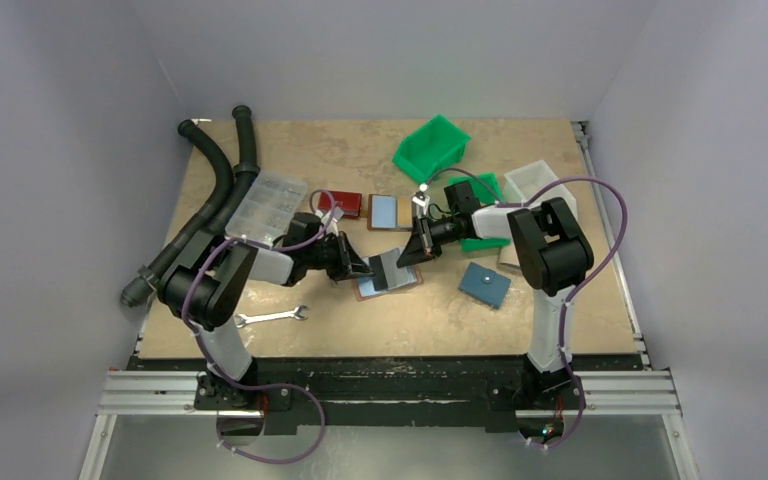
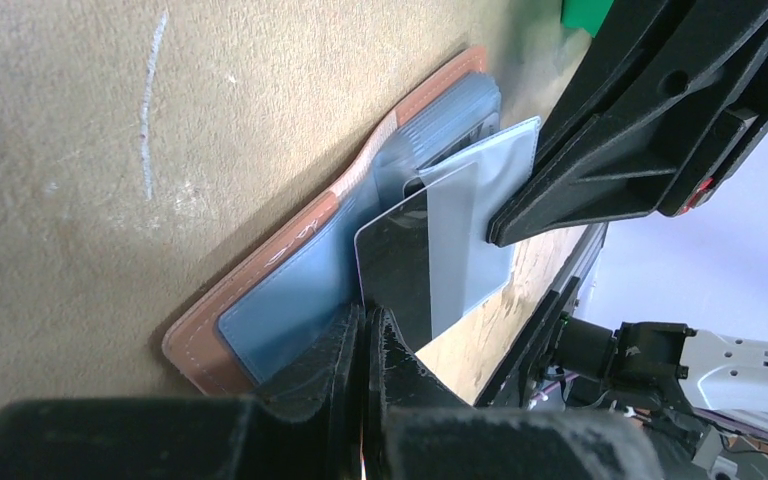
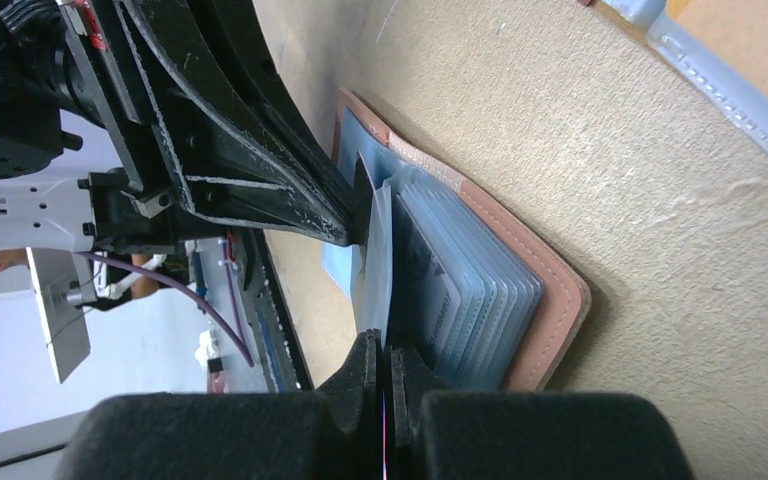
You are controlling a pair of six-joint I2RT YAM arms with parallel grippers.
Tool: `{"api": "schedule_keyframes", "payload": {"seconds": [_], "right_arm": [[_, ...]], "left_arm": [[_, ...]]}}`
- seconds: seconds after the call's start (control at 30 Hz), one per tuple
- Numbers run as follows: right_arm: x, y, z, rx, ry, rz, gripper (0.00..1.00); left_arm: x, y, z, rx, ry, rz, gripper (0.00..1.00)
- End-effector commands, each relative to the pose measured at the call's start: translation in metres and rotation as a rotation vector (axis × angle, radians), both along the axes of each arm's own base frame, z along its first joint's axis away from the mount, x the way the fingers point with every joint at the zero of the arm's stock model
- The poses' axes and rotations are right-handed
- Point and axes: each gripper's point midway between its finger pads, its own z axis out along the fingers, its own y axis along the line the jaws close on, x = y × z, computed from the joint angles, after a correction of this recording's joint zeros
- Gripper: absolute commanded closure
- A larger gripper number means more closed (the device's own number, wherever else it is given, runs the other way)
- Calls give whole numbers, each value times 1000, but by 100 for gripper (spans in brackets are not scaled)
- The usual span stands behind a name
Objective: Take the credit cards out of the card holder
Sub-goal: Remove the credit card from the card holder.
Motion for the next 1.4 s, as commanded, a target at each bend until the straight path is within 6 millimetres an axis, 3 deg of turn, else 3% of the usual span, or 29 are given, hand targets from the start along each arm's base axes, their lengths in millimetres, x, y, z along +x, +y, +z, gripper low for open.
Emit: {"api": "schedule_keyframes", "payload": {"seconds": [0.0, 0.63, 0.93, 1.2, 1.37], "right_arm": [[22, -8, 8, -27, -105, -30, 100], [24, -8, 11, -22, -131, -9, 100], [22, -7, 19, -4, -152, 12, 99], [16, -4, 30, 44, -167, 61, 79], [12, -4, 47, 81, -229, 122, 64]], "left_arm": [[11, 8, 6, 40, -52, 20, 100], [-1, 19, 30, 34, -49, 21, 100], [-4, 31, 54, 29, -108, 40, 100], [-5, 24, 74, -56, -165, 7, 100], [-2, 19, 87, -87, -211, -17, 100]]}}
